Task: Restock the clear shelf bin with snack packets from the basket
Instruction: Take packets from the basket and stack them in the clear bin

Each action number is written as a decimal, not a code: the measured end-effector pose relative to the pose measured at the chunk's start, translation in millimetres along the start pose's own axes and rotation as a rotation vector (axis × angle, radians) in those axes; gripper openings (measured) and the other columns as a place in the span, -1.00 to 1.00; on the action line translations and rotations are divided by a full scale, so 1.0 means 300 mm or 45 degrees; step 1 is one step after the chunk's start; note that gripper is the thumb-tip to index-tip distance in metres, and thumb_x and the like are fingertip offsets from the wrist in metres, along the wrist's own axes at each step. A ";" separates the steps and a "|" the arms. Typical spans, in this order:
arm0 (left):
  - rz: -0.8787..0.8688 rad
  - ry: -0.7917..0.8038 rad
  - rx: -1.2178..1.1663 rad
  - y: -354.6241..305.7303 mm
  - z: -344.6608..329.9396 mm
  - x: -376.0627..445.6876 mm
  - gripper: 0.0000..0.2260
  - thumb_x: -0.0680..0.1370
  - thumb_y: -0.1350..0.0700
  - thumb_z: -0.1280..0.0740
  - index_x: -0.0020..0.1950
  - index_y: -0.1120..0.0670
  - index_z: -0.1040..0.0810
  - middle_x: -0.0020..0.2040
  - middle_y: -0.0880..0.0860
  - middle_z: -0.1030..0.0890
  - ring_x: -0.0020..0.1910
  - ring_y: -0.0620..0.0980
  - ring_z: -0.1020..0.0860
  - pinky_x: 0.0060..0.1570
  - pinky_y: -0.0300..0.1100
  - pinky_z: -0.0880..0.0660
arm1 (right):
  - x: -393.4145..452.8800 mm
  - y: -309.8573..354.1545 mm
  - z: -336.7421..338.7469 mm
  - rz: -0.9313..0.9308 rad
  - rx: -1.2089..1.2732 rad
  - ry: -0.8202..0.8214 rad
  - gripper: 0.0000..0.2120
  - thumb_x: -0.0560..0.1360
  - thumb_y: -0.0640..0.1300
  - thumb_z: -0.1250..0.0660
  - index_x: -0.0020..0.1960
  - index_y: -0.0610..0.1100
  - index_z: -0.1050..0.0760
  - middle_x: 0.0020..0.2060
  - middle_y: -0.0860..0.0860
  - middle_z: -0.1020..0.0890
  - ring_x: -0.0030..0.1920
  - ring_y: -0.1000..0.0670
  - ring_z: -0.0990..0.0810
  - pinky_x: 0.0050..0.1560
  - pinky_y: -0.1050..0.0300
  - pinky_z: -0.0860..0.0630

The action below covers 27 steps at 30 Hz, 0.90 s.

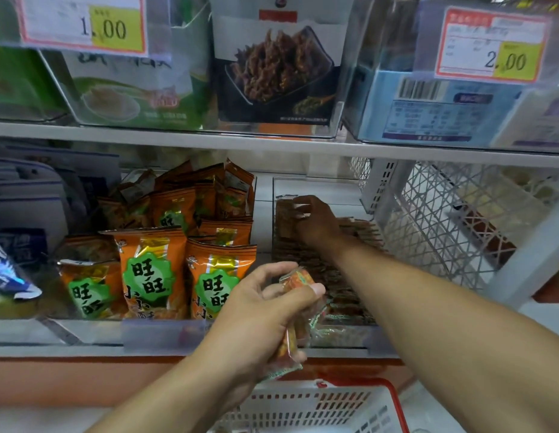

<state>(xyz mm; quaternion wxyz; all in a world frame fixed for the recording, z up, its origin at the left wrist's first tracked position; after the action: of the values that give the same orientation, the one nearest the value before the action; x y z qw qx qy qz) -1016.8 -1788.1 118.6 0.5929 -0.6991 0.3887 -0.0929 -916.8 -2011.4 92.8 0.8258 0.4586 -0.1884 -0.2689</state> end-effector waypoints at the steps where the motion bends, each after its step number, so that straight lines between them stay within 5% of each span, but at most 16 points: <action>1: 0.007 0.003 -0.002 0.002 0.001 0.002 -0.64 0.44 0.05 -0.57 0.19 -0.15 -0.59 -0.05 -0.06 -0.75 -0.36 -0.14 -0.65 -0.48 -0.22 -0.50 | 0.007 -0.008 -0.002 -0.025 -0.014 -0.034 -0.56 0.48 -0.22 -0.45 0.32 -0.03 -0.47 0.20 -0.03 -0.57 0.15 -0.03 -0.58 0.15 0.11 -0.52; 6: 0.060 0.032 -0.026 0.014 0.001 0.002 -0.67 0.46 0.06 -0.57 0.18 -0.11 -0.60 -0.08 -0.04 -0.75 -0.39 -0.16 -0.64 -0.51 -0.25 -0.48 | -0.010 -0.004 -0.027 -0.009 -0.077 -0.061 -0.57 0.53 -0.13 -0.38 0.36 -0.04 -0.39 -0.02 0.07 -0.56 -0.12 0.11 -0.49 -0.05 0.24 -0.41; 11: 0.045 0.058 -0.053 0.007 0.007 -0.009 -0.55 0.34 -0.04 -0.59 0.20 -0.07 -0.59 -0.06 0.02 -0.76 -0.40 -0.06 -0.59 -0.51 -0.25 -0.48 | -0.065 0.029 0.027 -0.037 -0.112 -0.002 -0.47 0.53 -0.20 -0.42 0.46 -0.08 -0.35 0.31 -0.10 -0.53 0.20 -0.04 -0.54 0.14 0.15 -0.47; 13: 0.027 0.065 -0.067 -0.003 0.004 -0.020 -0.48 0.26 -0.06 -0.60 0.19 -0.06 -0.61 -0.07 0.02 -0.76 -0.40 -0.05 -0.61 -0.51 -0.25 -0.47 | -0.125 0.083 0.074 -0.001 -0.112 0.007 -0.55 0.52 -0.13 -0.45 0.38 -0.04 -0.45 0.29 -0.07 -0.56 0.22 -0.08 -0.57 0.13 0.11 -0.51; 15: -0.001 0.089 -0.071 -0.015 -0.010 -0.029 -0.41 0.19 -0.05 -0.62 0.21 -0.05 -0.61 -0.03 0.03 -0.76 -0.40 -0.07 -0.63 -0.52 -0.26 -0.46 | -0.229 0.140 0.125 0.023 -0.020 0.042 -0.81 0.52 0.00 -0.46 0.12 0.04 -0.60 0.06 0.03 -0.68 0.04 -0.01 -0.65 -0.01 0.06 -0.60; 18: -0.067 0.118 -0.061 -0.032 -0.028 -0.039 -0.42 0.22 -0.01 -0.63 0.21 -0.04 -0.61 0.03 0.03 -0.76 -0.37 -0.11 -0.65 -0.53 -0.27 -0.46 | -0.446 0.181 0.159 -0.107 0.280 0.427 -0.74 0.52 0.19 -0.40 -0.09 0.01 -0.65 -0.23 0.03 -0.67 -0.27 0.06 -0.63 -0.35 0.16 -0.56; 20: -0.101 0.143 -0.025 -0.035 -0.039 -0.048 -0.46 0.24 -0.03 -0.63 0.20 -0.06 -0.62 0.04 0.03 -0.75 -0.36 -0.10 -0.63 -0.53 -0.26 -0.46 | -0.597 0.195 0.169 -0.225 0.461 0.752 -0.68 0.52 0.25 -0.36 -0.02 0.01 -0.67 -0.23 -0.02 -0.67 -0.27 0.05 -0.63 -0.31 0.16 -0.59; 22: -0.098 0.135 -0.023 -0.028 -0.047 -0.057 -0.45 0.24 -0.06 -0.62 0.19 -0.04 -0.62 0.00 0.03 -0.75 -0.40 -0.08 -0.60 -0.55 -0.28 -0.45 | -0.692 0.192 0.190 -0.280 0.602 0.842 -0.74 0.54 0.10 -0.41 0.12 -0.04 -0.66 -0.11 -0.11 -0.68 -0.16 -0.02 -0.65 -0.18 0.11 -0.64; 27: 0.020 0.094 -0.213 0.000 -0.062 -0.045 -0.44 0.28 -0.18 -0.49 0.17 0.10 -0.63 -0.19 0.05 -0.73 -0.53 -0.12 -0.54 -0.65 -0.33 -0.38 | -0.721 0.157 0.241 -0.228 0.822 0.460 -0.69 0.49 -0.27 -0.41 0.22 -0.14 -0.60 0.07 -0.26 -0.68 -0.04 -0.08 -0.70 -0.08 0.08 -0.69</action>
<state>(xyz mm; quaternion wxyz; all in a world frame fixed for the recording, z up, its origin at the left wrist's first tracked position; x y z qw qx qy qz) -1036.9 -1793.3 128.4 0.5185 -0.7392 0.4221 -0.0812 -1114.0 -1904.8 156.1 0.6321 0.7497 -0.0739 -0.1814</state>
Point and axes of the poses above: each hand's wrist, its own x-axis towards the middle knuckle, its own z-axis out of the back of the hand, y = z × x, the point moved 8 cm from there along x, towards the middle knuckle
